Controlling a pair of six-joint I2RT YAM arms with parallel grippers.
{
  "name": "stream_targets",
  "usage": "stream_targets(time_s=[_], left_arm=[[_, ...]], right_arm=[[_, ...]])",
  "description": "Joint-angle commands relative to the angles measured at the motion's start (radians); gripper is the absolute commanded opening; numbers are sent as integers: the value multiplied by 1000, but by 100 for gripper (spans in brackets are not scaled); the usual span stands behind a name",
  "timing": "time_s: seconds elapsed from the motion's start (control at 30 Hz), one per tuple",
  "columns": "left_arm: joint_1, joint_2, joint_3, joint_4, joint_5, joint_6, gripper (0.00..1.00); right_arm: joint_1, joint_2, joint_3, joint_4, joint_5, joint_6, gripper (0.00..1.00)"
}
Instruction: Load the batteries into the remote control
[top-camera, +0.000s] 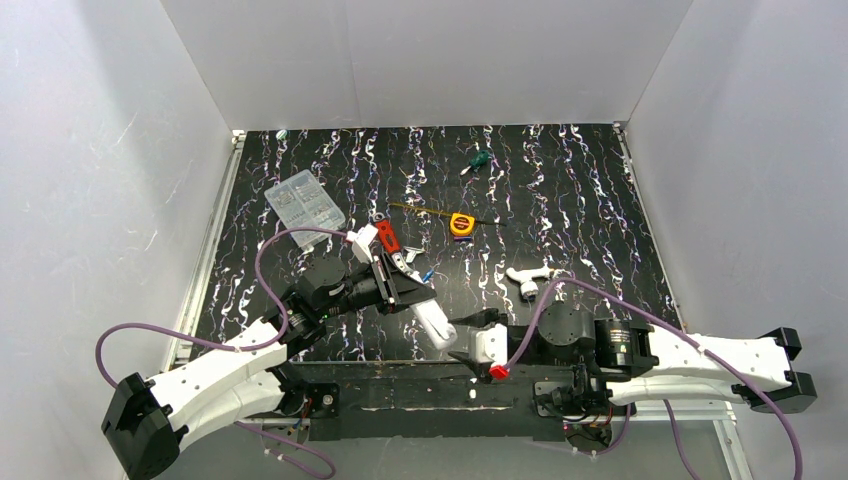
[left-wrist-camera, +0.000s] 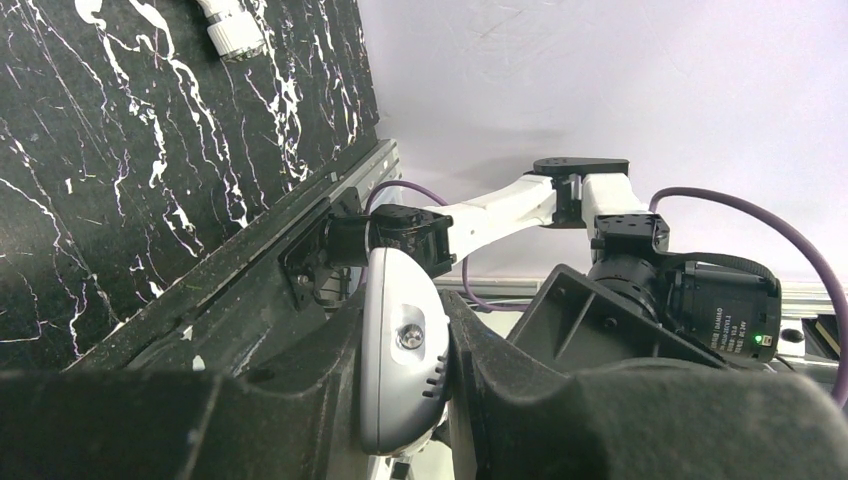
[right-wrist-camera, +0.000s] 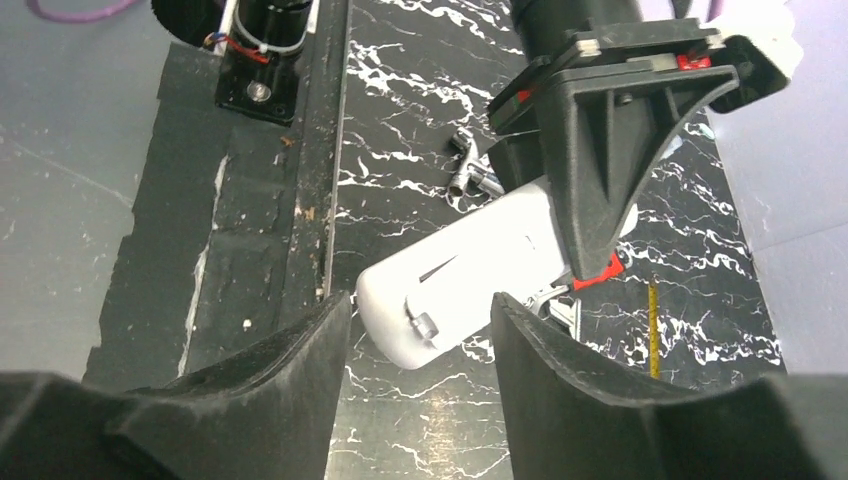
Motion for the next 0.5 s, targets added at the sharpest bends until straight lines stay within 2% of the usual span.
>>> stream_targets(time_s=[0.0, 0.07, 0.2, 0.3, 0.47], left_arm=[[-3, -28, -6, 67, 17, -4, 0], [-3, -31, -8, 62, 16, -4, 0], [-3, -33, -8, 57, 16, -1, 0], [-3, -29, -8, 61, 16, -3, 0], [-3, -29, -8, 60, 15, -3, 0]], right_arm=[[0, 3, 38, 141, 120, 163, 63], [-1, 11, 55, 150, 227, 271, 63], [-1, 39, 138, 83, 305, 470, 64], [0, 82, 202, 25, 378, 695, 64], [1, 257, 410, -360, 470, 1042, 64]])
